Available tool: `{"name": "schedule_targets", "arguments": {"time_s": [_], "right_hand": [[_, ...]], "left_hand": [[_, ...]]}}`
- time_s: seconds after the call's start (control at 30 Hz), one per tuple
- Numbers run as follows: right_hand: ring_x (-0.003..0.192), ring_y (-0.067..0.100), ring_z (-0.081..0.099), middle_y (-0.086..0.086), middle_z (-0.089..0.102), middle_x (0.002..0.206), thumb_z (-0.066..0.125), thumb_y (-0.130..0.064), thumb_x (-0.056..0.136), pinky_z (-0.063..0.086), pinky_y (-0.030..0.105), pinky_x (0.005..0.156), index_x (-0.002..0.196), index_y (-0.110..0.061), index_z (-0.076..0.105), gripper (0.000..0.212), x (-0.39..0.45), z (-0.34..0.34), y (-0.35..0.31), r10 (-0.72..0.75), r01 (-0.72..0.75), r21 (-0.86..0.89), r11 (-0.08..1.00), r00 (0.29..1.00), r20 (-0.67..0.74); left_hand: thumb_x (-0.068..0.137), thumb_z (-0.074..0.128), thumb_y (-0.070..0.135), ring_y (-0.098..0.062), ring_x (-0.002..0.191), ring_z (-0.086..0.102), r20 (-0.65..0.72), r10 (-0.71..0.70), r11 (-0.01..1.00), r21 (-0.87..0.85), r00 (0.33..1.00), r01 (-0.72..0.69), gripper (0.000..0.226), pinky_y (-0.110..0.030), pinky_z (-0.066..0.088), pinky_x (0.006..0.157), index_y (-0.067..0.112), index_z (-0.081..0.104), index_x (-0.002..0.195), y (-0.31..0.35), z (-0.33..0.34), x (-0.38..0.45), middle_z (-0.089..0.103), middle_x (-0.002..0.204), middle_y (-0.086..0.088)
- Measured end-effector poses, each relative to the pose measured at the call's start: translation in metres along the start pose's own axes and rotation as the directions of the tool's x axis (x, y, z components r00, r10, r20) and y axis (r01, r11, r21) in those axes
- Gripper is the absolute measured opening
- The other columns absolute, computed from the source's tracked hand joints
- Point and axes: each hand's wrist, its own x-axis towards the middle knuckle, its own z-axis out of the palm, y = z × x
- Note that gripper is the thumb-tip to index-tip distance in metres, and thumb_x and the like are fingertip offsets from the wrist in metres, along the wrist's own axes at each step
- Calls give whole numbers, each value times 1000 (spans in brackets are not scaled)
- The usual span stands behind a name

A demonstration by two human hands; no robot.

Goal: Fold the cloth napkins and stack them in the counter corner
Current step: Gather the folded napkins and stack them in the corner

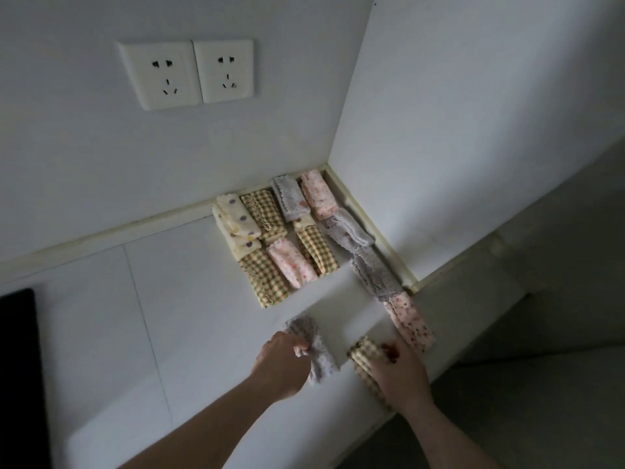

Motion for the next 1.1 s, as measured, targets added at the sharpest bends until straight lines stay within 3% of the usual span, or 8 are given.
{"name": "schedule_targets", "arguments": {"time_s": [0.3, 0.47, 0.53, 0.63, 0.8, 0.9, 1.0, 1.1], "right_hand": [[98, 22, 66, 1, 71, 103, 71, -26, 86, 55, 42, 94, 94, -24, 64, 11, -6, 9, -10, 121, -130, 36, 991, 975, 184], [83, 21, 72, 4, 75, 91, 68, -15, 88, 60, 39, 76, 100, -16, 70, 12, -4, 18, -47, 6, -55, 242, 969, 980, 199], [79, 20, 73, 3, 76, 88, 67, -13, 88, 59, 34, 66, 99, -16, 70, 12, 6, 20, -69, -41, -11, 319, 948, 987, 156], [78, 14, 72, 0, 76, 91, 69, -14, 88, 59, 28, 65, 102, -16, 70, 14, 28, 19, -113, -128, 91, 391, 916, 989, 72], [84, 17, 73, -4, 77, 89, 72, -23, 86, 60, 36, 78, 91, -26, 72, 6, 71, 20, -205, -228, 180, 466, 866, 972, 49], [89, 16, 70, -4, 75, 98, 66, -33, 86, 59, 37, 86, 109, -25, 71, 24, 91, 24, -248, -258, 188, 407, 894, 958, 123], [71, 11, 62, 3, 71, 85, 60, -19, 91, 52, 21, 64, 100, -11, 71, 16, 105, 34, -282, -306, 223, 422, 878, 942, 139], [86, 23, 69, 4, 74, 92, 60, -18, 85, 55, 35, 74, 93, -19, 75, 17, 112, 48, -312, -357, 284, 397, 873, 926, 125]], "left_hand": [[86, 54, 30, -30, 129, 48, -24, -134, 968, -218, 991, 125, 42, -36, 41, 110, 41, 72, 122, 1, 9, -14, 54, 140, -2], [86, 55, -2, -20, 92, 65, -1, -124, 799, -593, 992, 100, 32, -25, 50, 75, 21, 77, 92, 9, -1, -13, 69, 112, -12], [86, 52, -8, -16, 94, 65, -103, -106, 736, -677, 989, 8, 39, -15, 51, 69, 18, 76, 103, 8, -21, -19, 66, 114, -6], [86, 56, -5, -12, 97, 66, -289, -120, 681, -720, 950, -133, 38, -12, 50, 70, 25, 74, 101, 1, -70, -19, 64, 116, -1], [74, 56, 13, -27, 99, 72, -417, -155, 622, -745, 896, -239, 38, -44, 59, 92, 25, 78, 103, -8, -158, 23, 75, 105, -5], [88, 59, 6, -23, 87, 67, -441, -193, 639, -734, 877, -228, 30, -41, 56, 89, 26, 77, 100, -4, -192, 57, 73, 93, -3], [89, 57, 6, -22, 89, 67, -441, -203, 664, -718, 874, -208, 30, -35, 56, 85, 26, 77, 99, 0, -210, 84, 73, 95, -2], [87, 58, 9, -20, 91, 68, -456, -211, 672, -710, 864, -210, 29, -28, 55, 78, 28, 78, 96, 8, -222, 101, 75, 105, -4]]}}
